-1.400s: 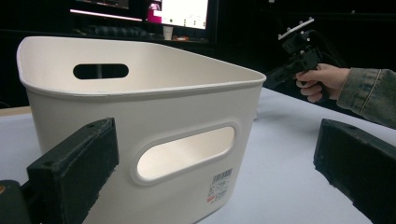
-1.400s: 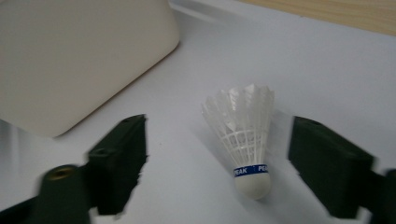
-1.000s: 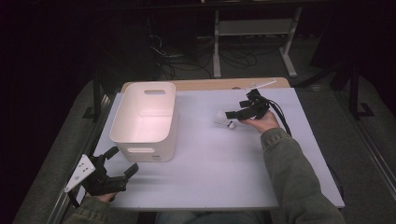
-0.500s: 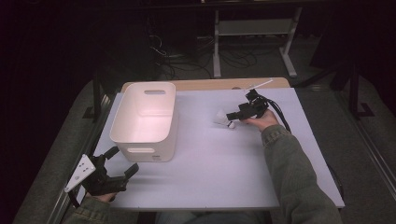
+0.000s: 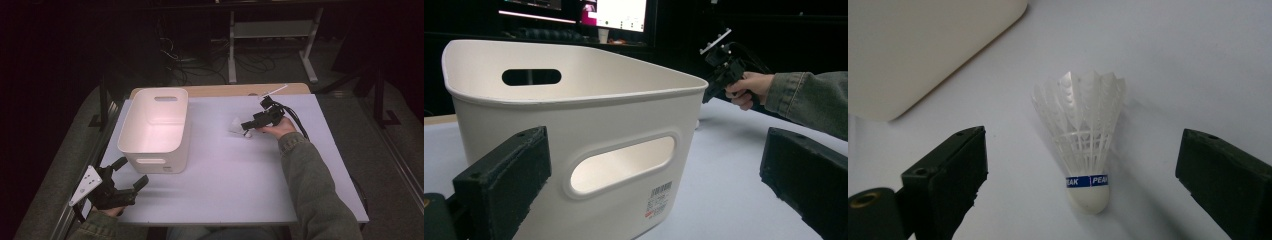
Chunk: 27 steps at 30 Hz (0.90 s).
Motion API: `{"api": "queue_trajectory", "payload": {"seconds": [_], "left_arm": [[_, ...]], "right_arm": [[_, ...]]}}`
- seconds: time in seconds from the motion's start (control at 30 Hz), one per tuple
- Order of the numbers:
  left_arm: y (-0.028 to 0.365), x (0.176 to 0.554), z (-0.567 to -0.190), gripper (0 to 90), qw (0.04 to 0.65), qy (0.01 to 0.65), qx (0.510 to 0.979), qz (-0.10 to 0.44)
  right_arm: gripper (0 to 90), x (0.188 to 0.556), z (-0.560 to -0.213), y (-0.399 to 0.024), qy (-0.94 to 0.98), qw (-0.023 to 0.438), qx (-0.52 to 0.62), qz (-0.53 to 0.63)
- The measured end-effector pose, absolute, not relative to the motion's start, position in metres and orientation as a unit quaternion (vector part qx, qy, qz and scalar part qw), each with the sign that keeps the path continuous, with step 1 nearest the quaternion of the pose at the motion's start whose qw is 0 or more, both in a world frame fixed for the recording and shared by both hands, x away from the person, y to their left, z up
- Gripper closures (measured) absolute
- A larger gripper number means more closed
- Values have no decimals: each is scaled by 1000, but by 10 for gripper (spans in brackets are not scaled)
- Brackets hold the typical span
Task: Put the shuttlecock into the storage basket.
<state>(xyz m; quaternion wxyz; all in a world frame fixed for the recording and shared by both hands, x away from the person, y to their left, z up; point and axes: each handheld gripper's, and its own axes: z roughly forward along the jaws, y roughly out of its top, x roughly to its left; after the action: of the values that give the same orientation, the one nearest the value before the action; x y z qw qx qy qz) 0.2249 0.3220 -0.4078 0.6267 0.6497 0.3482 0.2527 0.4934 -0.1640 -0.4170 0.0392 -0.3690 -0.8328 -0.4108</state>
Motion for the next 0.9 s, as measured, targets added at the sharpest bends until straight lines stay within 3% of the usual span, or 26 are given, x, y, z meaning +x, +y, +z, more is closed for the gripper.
{"api": "queue_trajectory", "payload": {"seconds": [0.43,0.9], "left_arm": [[322,225,-408,0,626,349,650,253],[322,225,-408,0,624,349,651,255]], "right_arm": [[139,498,-431,-160,-853,46,-358,-378],[292,499,-436,-160,-874,45,-347,-337]]}}
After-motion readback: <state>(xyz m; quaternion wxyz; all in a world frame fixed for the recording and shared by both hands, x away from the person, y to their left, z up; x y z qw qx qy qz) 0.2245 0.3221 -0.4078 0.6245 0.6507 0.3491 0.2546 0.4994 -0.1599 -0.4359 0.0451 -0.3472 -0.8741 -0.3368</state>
